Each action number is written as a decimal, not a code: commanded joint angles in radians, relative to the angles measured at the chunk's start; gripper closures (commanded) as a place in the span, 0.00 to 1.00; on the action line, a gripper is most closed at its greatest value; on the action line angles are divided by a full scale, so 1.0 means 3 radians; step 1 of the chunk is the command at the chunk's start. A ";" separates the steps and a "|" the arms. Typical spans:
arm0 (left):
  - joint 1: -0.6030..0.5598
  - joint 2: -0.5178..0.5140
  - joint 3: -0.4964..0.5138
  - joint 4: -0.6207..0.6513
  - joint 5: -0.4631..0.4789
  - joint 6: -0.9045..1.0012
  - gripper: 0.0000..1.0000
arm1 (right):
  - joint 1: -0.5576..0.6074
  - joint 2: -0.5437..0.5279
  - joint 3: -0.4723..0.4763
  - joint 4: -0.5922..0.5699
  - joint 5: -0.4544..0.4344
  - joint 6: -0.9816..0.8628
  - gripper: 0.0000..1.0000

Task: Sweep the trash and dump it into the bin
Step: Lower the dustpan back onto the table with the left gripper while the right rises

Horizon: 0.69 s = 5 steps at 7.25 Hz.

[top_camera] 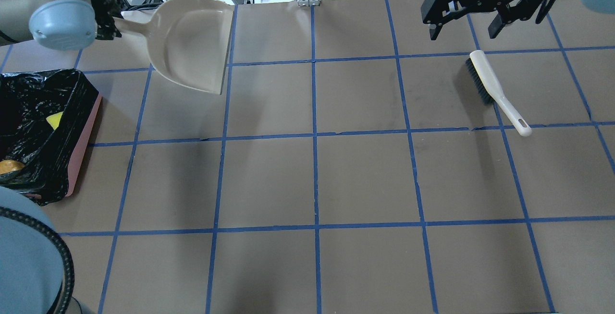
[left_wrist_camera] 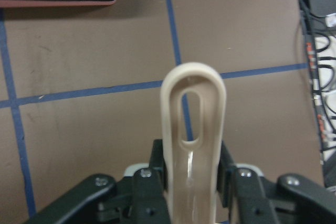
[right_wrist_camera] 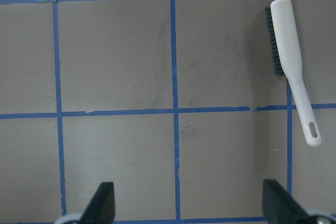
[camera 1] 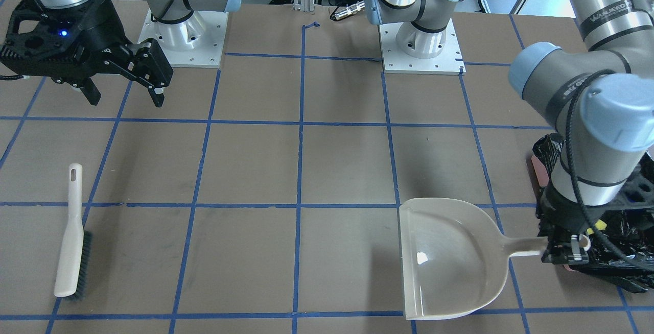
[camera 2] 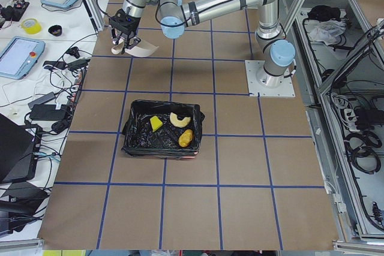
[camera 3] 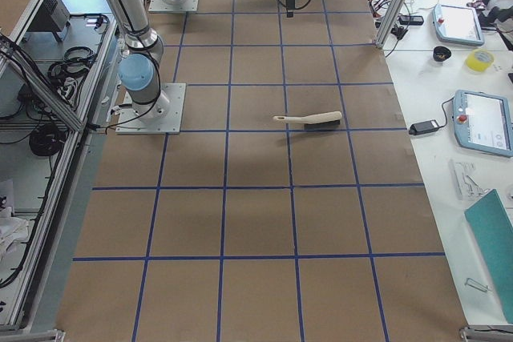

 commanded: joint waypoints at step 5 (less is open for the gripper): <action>-0.0037 -0.0508 -0.0045 -0.0207 -0.0098 -0.0338 0.95 | -0.0015 0.0000 0.0004 0.0009 0.0000 0.0005 0.00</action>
